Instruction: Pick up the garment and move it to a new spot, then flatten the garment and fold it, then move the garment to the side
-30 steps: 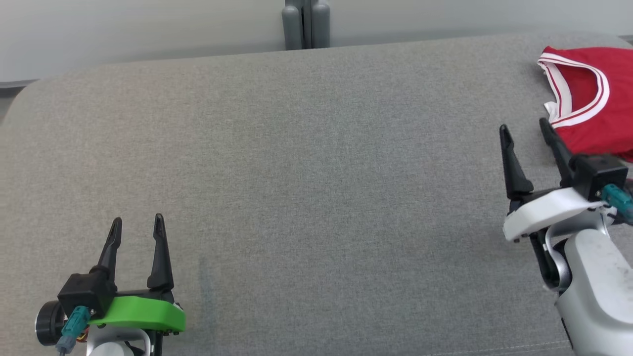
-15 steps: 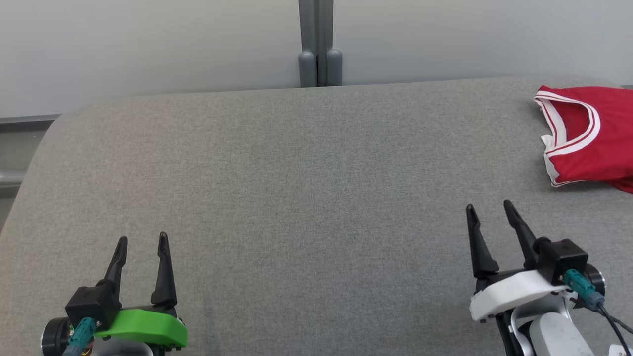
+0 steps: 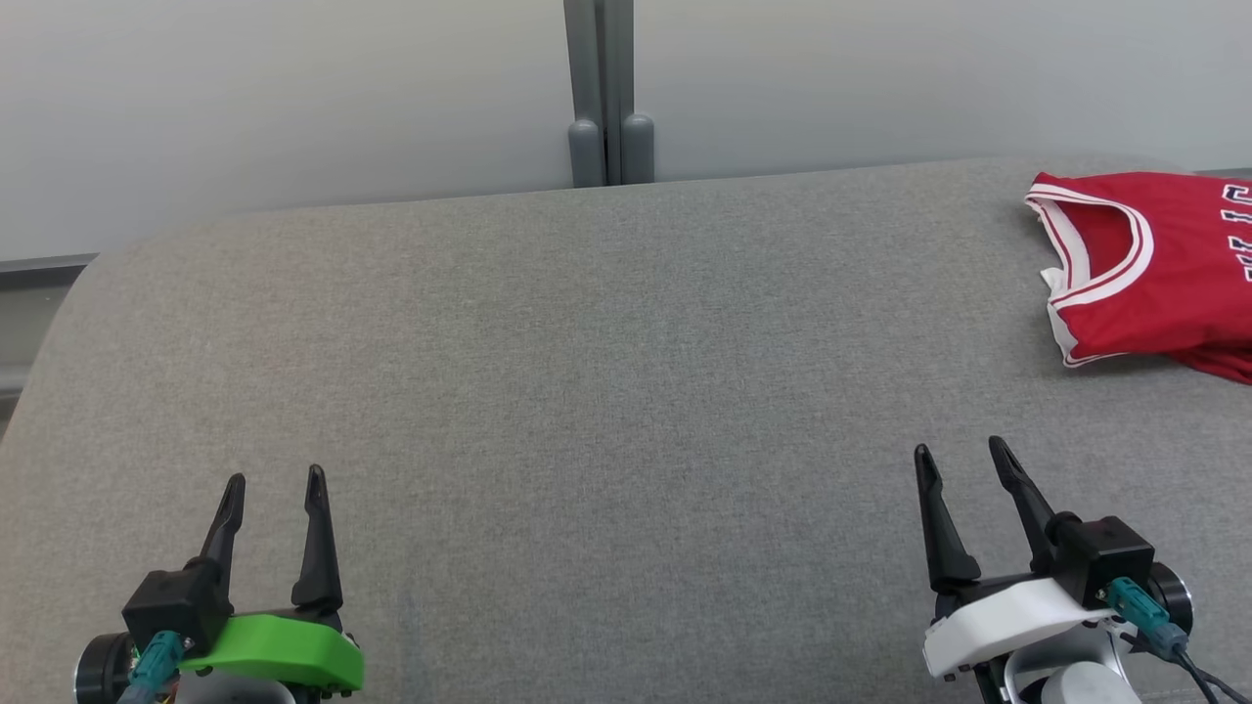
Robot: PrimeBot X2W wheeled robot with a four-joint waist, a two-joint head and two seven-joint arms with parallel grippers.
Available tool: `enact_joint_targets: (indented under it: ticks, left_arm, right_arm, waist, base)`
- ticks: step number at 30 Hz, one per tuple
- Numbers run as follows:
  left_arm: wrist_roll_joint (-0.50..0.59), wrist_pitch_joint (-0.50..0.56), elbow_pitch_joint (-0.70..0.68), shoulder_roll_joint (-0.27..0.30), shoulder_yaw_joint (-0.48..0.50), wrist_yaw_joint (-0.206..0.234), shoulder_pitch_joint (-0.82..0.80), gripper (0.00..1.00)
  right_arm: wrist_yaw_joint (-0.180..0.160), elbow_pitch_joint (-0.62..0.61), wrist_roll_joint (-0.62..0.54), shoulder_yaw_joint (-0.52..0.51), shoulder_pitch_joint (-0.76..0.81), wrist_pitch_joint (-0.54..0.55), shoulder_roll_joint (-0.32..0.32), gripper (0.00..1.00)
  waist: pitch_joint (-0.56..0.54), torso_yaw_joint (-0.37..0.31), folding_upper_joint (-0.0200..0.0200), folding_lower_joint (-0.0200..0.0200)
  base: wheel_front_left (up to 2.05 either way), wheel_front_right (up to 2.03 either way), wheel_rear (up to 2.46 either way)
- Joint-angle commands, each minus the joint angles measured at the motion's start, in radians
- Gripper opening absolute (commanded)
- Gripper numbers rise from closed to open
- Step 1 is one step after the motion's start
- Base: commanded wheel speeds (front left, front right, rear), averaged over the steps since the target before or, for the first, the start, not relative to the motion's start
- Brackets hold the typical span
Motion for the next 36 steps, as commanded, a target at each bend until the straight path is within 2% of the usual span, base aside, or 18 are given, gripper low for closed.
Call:
enact_joint_targets:
  ticks: [1, 30, 31, 36]
  left_arm:
    - [-0.003, 0.001, 0.003, 0.000, 0.002, -0.003, 0.016, 1.00]
    - [-0.003, 0.001, -0.003, -0.007, 0.009, -0.005, 0.014, 1.00]
    - [-0.002, 0.000, -0.004, -0.005, 0.007, -0.004, 0.004, 0.00]
    - [-0.027, 0.012, 0.034, -0.016, 0.013, -0.005, 0.004, 0.00]
  right_arm:
    - [-0.001, -0.006, -0.002, -0.001, 0.009, -0.004, 0.000, 1.00]
    - [-0.001, 0.005, 0.014, 0.008, -0.001, -0.004, 0.002, 1.00]
    - [0.000, 0.003, 0.010, 0.006, 0.001, 0.000, 0.002, 0.00]
    - [0.000, 0.030, 0.039, 0.006, 0.017, 0.005, 0.005, 0.00]
  waist:
    - [-0.002, -0.003, 0.0000, 0.0000]
    - [-0.003, 0.000, 0.0000, 0.0000]
    - [-0.003, 0.000, 0.0000, 0.0000]
    - [-0.003, 0.000, 0.0000, 0.0000]
  base:
    - [0.00, 0.00, 0.00]
    - [0.00, 0.00, 0.00]
    - [0.00, 0.00, 0.00]
    - [0.00, 0.00, 0.00]
